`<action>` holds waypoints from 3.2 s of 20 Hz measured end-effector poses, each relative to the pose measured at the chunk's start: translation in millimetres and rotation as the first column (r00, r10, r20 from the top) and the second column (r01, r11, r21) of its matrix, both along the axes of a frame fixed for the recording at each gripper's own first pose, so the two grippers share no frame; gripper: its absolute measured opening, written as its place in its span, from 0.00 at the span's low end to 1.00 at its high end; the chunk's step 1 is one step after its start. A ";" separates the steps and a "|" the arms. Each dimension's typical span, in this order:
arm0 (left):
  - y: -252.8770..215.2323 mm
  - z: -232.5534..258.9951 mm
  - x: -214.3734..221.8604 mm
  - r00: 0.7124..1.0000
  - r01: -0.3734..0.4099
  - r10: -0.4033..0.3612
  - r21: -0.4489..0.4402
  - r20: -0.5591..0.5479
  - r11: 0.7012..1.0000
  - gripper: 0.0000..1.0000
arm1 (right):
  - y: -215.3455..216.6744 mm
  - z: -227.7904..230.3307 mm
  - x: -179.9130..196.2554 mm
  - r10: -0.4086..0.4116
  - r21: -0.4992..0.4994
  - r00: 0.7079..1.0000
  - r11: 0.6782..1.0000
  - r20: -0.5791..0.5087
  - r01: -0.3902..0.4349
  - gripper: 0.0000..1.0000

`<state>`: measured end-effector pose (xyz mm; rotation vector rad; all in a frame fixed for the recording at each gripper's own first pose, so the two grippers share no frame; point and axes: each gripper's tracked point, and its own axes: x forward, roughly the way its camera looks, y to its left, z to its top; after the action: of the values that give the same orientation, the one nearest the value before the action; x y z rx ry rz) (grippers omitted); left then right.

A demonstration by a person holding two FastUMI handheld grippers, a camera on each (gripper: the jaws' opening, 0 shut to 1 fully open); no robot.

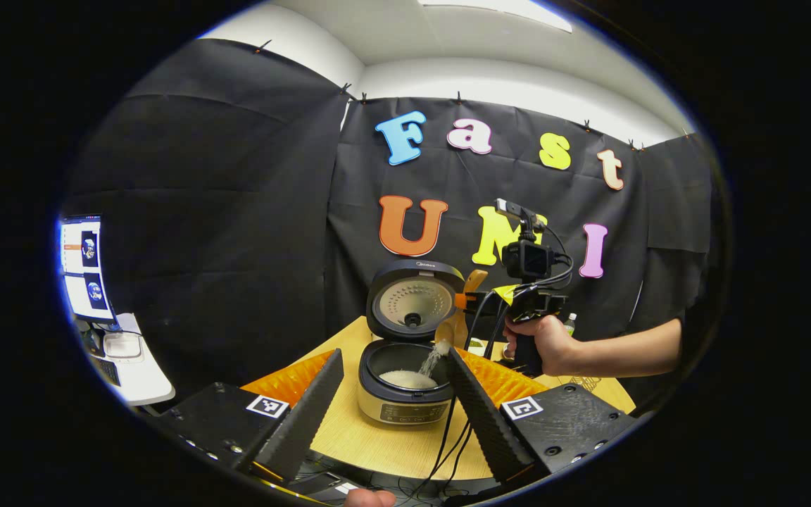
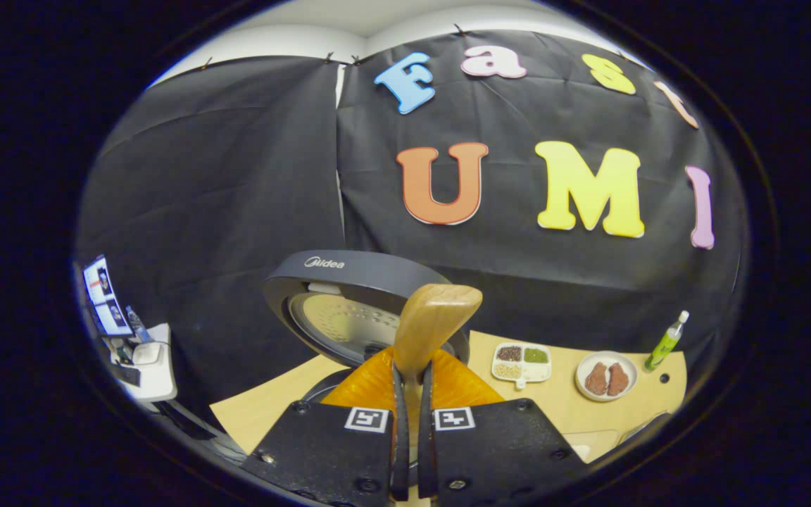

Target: Close the left gripper, press the button to open the rice cooker; take a wooden spoon from the chopstick holder with the right hand, scoop a spoonful of rice and pour it into the rice cooker, then put the wooden spoon back into the chopstick holder.

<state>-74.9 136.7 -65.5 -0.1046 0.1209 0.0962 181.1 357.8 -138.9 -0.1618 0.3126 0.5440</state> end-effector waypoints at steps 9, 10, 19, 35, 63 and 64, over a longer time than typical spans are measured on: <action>-13.9 -0.8 2.8 0.997 0.072 -0.072 0.017 0.022 0.997 0.95 | 35.8 9.7 -34.4 0.211 -0.290 0.954 0.946 0.214 -0.144 0.10; -13.0 -1.9 2.0 0.997 0.067 -0.067 0.011 0.024 0.998 0.95 | 37.0 10.8 -37.0 0.221 -0.296 0.949 0.943 0.227 -0.149 0.10; -2.7 6.0 4.9 0.998 0.019 -0.019 -0.006 0.054 1.000 0.95 | 15.9 40.7 -39.6 0.146 -0.130 0.977 0.983 0.158 -0.126 0.10; -76.3 32.3 51.6 0.998 0.025 -0.023 -0.032 0.065 0.999 0.95 | -241.3 103.6 -28.7 -0.187 0.162 0.982 0.969 -0.016 0.187 0.10; -127.5 19.3 135.8 0.991 0.027 -0.021 0.050 -0.131 0.998 0.95 | -525.8 -122.9 62.5 -0.553 0.054 0.802 0.815 -0.225 0.577 0.11; -127.9 18.3 136.9 0.990 0.026 -0.018 0.057 -0.138 0.998 0.95 | -524.9 -130.7 61.6 -0.549 0.051 0.803 0.817 -0.232 0.574 0.11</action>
<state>62.1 8.8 -47.3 -0.0380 0.2572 0.0846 242.7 -167.1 -269.6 0.1102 0.5092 -0.0211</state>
